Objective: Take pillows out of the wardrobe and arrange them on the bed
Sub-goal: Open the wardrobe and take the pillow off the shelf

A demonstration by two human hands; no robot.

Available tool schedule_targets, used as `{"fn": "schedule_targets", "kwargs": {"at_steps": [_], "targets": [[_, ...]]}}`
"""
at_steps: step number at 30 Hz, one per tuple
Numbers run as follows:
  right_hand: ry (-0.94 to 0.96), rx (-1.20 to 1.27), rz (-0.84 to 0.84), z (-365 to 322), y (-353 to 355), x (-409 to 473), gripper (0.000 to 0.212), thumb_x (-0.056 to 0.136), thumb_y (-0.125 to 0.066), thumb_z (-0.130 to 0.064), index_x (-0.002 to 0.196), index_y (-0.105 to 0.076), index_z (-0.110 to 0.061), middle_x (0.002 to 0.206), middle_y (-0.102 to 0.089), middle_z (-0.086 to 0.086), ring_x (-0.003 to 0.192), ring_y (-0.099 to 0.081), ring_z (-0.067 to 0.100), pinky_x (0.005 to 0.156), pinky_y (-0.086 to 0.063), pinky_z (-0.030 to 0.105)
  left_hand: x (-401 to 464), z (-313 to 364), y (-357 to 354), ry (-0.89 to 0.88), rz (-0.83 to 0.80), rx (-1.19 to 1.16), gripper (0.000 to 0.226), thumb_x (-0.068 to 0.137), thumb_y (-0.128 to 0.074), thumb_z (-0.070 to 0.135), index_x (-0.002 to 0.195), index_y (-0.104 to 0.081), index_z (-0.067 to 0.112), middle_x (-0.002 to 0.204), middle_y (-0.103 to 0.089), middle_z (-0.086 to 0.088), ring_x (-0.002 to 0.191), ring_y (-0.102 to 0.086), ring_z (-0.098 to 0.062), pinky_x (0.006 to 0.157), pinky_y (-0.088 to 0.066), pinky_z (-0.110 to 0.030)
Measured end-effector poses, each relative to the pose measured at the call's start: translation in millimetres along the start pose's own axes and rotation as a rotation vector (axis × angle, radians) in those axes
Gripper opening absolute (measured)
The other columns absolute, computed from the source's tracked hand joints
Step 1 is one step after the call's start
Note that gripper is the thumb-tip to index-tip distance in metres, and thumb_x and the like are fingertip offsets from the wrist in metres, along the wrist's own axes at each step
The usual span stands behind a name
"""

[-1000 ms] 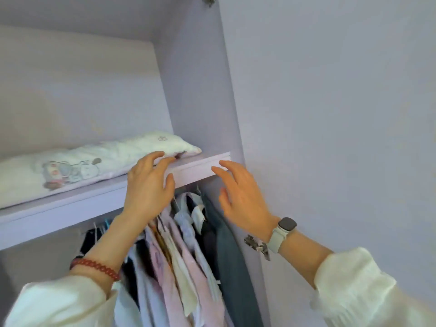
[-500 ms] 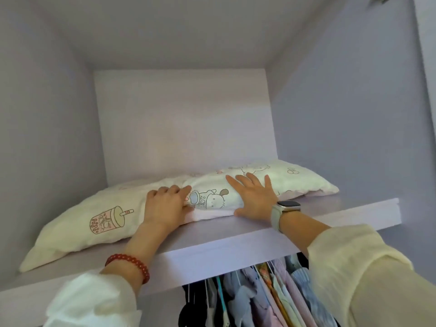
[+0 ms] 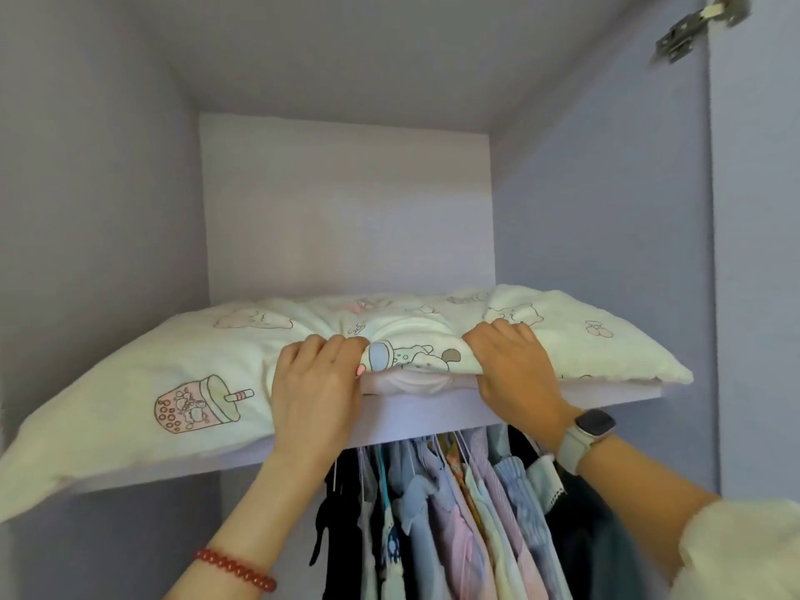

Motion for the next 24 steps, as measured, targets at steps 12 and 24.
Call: {"fn": "schedule_targets", "kwargs": {"at_steps": [12, 24], "targets": [[-0.114, 0.077, 0.041, -28.9, 172.8, -206.3, 0.037, 0.057, -0.033, -0.005, 0.092, -0.043, -0.013, 0.071, -0.06, 0.011, 0.071, -0.036, 0.018, 0.062, -0.025, 0.029, -123.1, 128.9, 154.4, -0.146, -0.033, -0.277, 0.046, 0.059, -0.038, 0.002, 0.096, -0.065, 0.008, 0.069, -0.062, -0.005, 0.072, -0.037, -0.021, 0.064, -0.026, -0.03], [-0.714, -0.036, -0.548, 9.7, 326.1, -442.4, 0.024, 0.064, -0.059, 0.003, 0.085, -0.061, -0.007, 0.076, -0.066, 0.014, 0.068, -0.062, 0.035, 0.053, -0.043, 0.032, -214.6, 337.6, 170.2, -0.322, -0.516, -0.811, 0.029, 0.071, -0.039, 0.004, 0.075, -0.067, 0.004, 0.064, -0.066, -0.014, 0.058, -0.06, -0.031, 0.052, -0.047, -0.034]]}}
Point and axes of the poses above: each hand's wrist, its own x-axis towards the middle knuckle, its own y-axis out of the back of the hand, z = x × y, the point moved 3 cm from there along x, towards the middle knuckle
